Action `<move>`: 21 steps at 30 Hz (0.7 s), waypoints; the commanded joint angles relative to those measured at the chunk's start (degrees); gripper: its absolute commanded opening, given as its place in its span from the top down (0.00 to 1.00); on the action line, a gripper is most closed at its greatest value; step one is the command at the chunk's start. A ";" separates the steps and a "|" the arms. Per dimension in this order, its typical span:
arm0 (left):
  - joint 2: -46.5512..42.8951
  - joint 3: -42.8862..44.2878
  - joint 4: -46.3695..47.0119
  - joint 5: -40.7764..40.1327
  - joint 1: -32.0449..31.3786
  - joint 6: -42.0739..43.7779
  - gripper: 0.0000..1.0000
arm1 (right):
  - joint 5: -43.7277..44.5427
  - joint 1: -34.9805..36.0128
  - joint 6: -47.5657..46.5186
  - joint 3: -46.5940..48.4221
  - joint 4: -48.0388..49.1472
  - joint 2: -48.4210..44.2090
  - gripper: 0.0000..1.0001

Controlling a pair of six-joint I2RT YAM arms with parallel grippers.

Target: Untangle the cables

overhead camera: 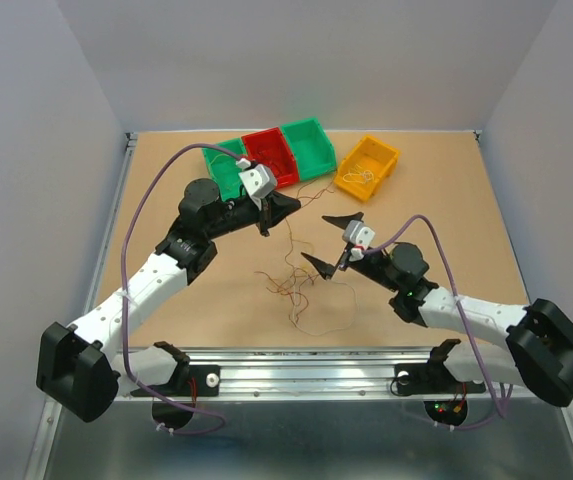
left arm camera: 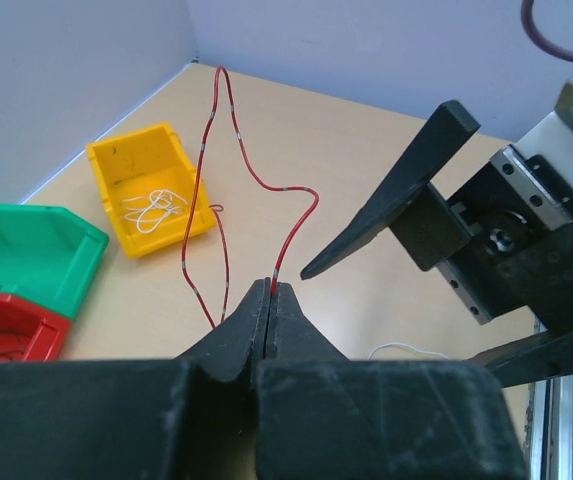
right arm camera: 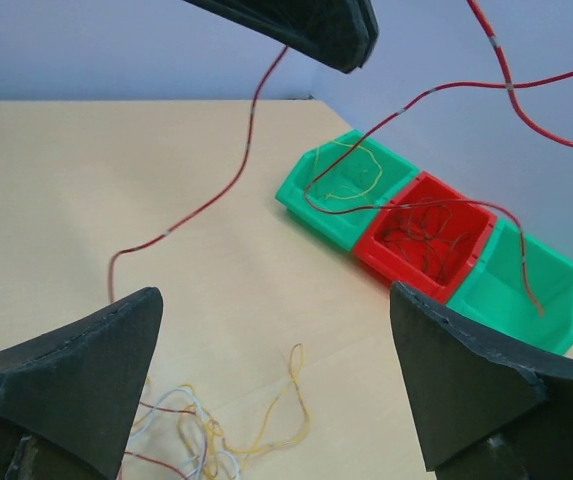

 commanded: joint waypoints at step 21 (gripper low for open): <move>0.71 5.75 -4.86 2.86 -0.13 -2.10 1.00 | 12.06 6.45 -27.60 11.91 17.54 17.01 0.03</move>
